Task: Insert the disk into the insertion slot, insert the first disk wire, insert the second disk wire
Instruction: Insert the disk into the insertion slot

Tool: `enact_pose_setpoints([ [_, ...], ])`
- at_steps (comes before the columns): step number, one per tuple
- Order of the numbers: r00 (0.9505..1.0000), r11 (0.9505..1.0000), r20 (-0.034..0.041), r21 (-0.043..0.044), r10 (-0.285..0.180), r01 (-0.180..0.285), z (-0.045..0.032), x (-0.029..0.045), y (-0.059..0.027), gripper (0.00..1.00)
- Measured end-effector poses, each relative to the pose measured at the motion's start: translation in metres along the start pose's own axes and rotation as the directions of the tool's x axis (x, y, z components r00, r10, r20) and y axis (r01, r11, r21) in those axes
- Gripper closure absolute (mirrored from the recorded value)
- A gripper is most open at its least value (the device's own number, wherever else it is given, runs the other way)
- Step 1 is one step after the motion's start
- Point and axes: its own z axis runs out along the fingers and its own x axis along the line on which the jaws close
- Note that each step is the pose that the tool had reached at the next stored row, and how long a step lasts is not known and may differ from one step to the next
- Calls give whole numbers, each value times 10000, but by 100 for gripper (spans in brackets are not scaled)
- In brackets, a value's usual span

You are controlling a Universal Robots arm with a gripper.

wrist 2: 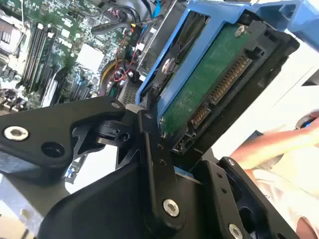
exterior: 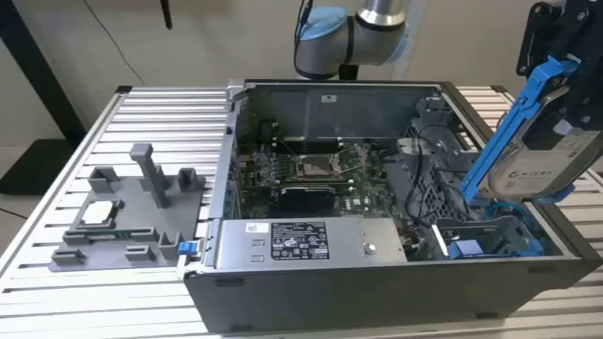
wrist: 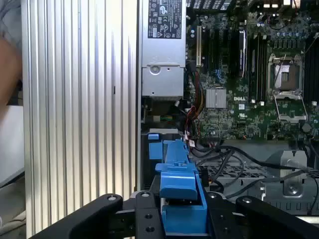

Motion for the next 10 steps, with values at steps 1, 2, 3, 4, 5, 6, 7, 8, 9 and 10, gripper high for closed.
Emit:
enact_pose_setpoints([
  [1,10000,10000,0,0,0,0,0,0,0,100],
  [2,10000,10000,0,0,0,0,0,0,0,100],
  [3,10000,10000,0,0,0,0,0,0,0,100],
  [4,10000,10000,1,0,0,0,0,0,0,100],
  [5,10000,10000,0,0,0,0,0,0,0,100],
  [6,10000,10000,0,0,0,0,0,0,0,100],
  [7,10000,10000,0,0,0,0,0,0,0,100],
  [8,10000,10000,0,0,0,0,0,0,0,100],
  [9,10000,10000,0,0,0,0,3,0,0,100],
  [10,10000,10000,-1,0,1,-1,8,0,0,100],
])
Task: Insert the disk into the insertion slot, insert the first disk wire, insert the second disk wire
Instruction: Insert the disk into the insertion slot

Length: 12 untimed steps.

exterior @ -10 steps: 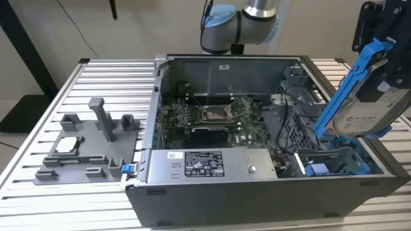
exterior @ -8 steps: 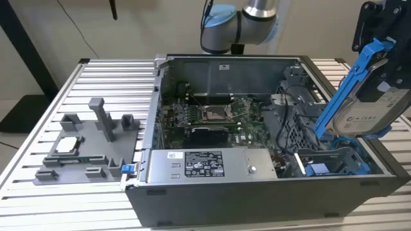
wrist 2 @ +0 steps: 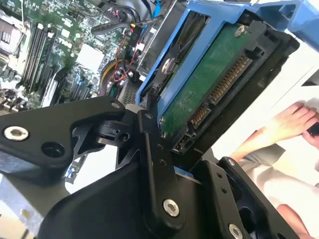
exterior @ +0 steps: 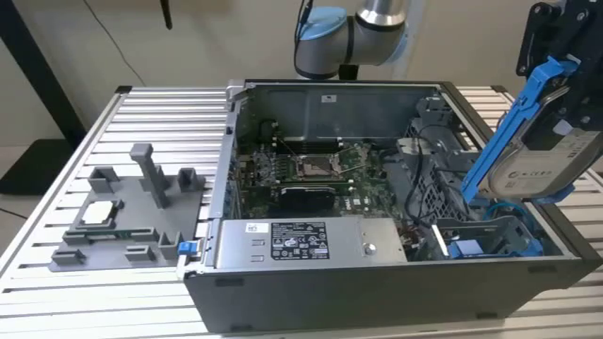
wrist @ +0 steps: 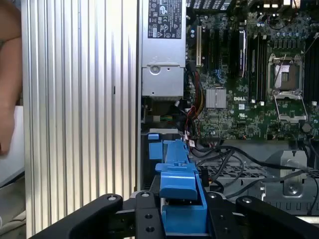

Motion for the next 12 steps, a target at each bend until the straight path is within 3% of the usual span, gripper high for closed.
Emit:
enact_pose_setpoints([
  [12,10000,10000,4,0,88,-88,138,-1,-6,100],
])
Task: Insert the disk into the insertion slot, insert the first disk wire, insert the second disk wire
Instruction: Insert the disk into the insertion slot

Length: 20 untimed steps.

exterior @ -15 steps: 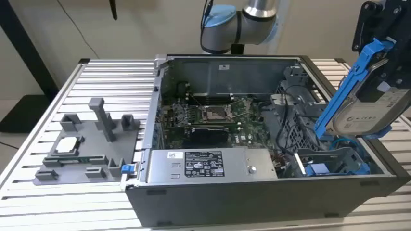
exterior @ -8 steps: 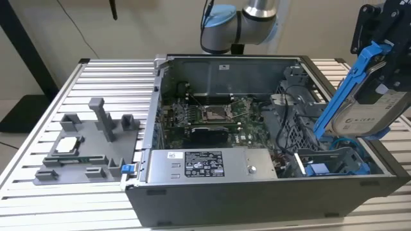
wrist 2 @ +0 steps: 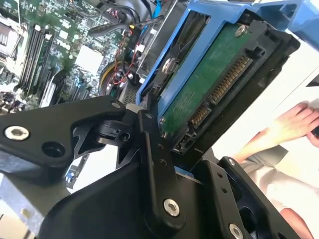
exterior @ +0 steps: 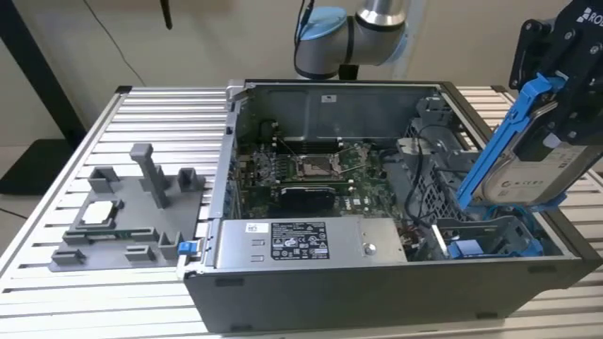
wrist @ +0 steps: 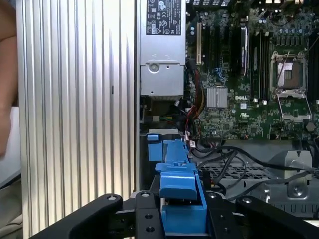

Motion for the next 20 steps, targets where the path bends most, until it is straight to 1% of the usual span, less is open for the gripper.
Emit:
enact_pose_setpoints([
  [8,10000,10000,11,0,72,-72,82,0,-3,100],
  [10,10000,10000,24,0,86,-86,99,0,-4,100],
  [14,9999,9999,79,-3,125,-125,132,-1,-5,100],
  [20,9999,9999,90,-7,128,-128,188,-1,-7,100],
])
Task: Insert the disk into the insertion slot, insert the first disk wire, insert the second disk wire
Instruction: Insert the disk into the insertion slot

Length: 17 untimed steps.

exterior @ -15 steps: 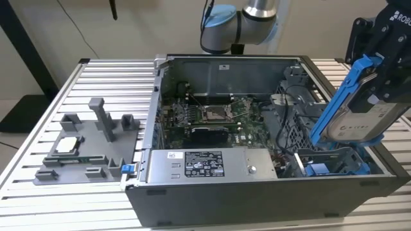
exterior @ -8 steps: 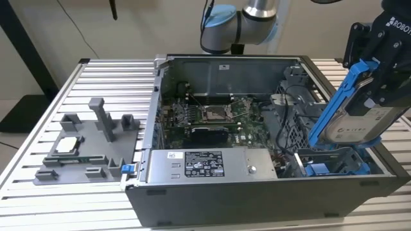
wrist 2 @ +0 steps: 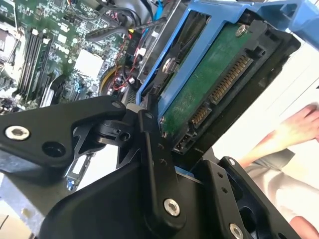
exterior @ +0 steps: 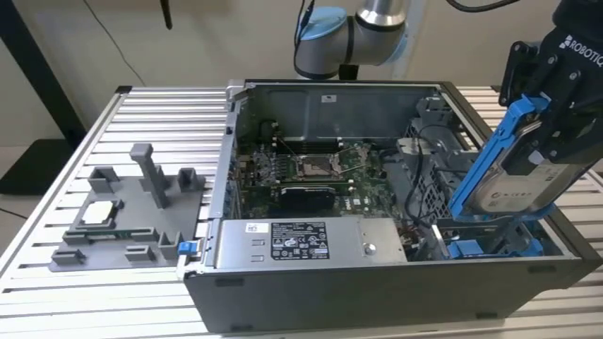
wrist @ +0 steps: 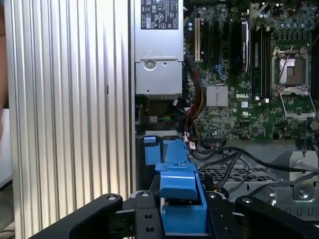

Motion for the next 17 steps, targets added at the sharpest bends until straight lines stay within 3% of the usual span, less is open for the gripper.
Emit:
enact_pose_setpoints([
  [9,10000,10000,12,0,-1,1,28,0,-1,100],
  [17,9999,10000,125,-5,-5,5,125,2,-6,100],
])
